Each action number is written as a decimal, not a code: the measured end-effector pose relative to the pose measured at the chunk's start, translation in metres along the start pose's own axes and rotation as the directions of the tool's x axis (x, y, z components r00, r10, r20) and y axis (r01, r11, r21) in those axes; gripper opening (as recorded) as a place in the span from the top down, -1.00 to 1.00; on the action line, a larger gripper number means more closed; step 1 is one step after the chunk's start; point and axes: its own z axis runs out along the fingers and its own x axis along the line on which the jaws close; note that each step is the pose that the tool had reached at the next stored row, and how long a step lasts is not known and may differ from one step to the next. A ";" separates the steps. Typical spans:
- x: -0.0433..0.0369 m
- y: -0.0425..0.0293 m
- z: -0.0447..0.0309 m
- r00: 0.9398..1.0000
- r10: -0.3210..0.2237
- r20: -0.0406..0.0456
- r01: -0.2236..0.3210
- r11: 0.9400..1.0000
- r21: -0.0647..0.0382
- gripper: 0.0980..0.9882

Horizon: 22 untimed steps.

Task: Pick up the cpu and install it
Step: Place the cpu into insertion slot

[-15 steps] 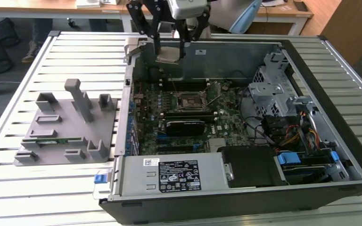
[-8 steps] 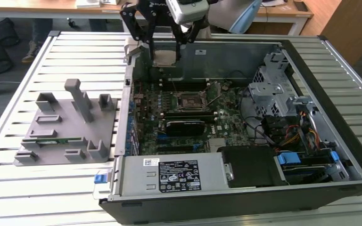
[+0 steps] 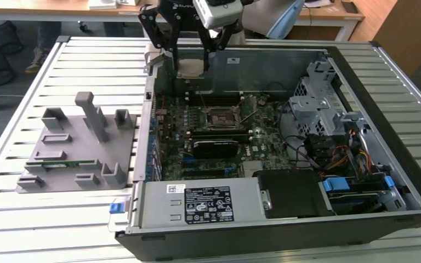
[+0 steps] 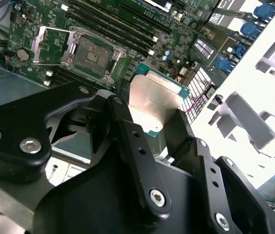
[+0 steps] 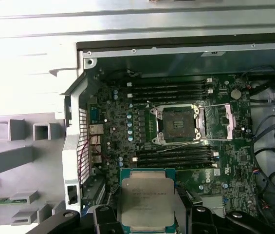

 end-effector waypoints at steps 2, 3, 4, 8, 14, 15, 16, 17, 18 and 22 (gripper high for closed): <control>0.0000 0.0000 0.0000 1.000 0.000 0.000 0.000 1.000 0.000 0.04; 0.0000 0.0000 0.0000 1.000 0.000 0.000 0.000 1.000 0.000 0.04; 0.0000 0.0000 0.0000 1.000 0.000 0.000 0.000 1.000 0.000 0.04; 0.0000 0.0000 0.0000 1.000 0.000 0.000 0.000 1.000 0.000 0.04; 0.0000 0.0000 0.0002 1.000 0.018 0.001 -0.018 1.000 0.002 0.04; 0.0000 0.0000 0.0003 0.999 0.034 0.002 -0.034 0.999 0.003 0.04; 0.0000 0.0000 0.0004 0.999 0.052 0.003 -0.052 0.999 0.004 0.04; 0.0000 0.0000 0.0006 0.998 0.069 0.004 -0.069 0.998 0.005 0.04; 0.0000 -0.0001 0.0008 0.996 0.086 0.004 -0.086 0.996 0.006 0.04; 0.0000 -0.0001 0.0014 0.987 0.158 0.008 -0.158 0.987 0.008 0.04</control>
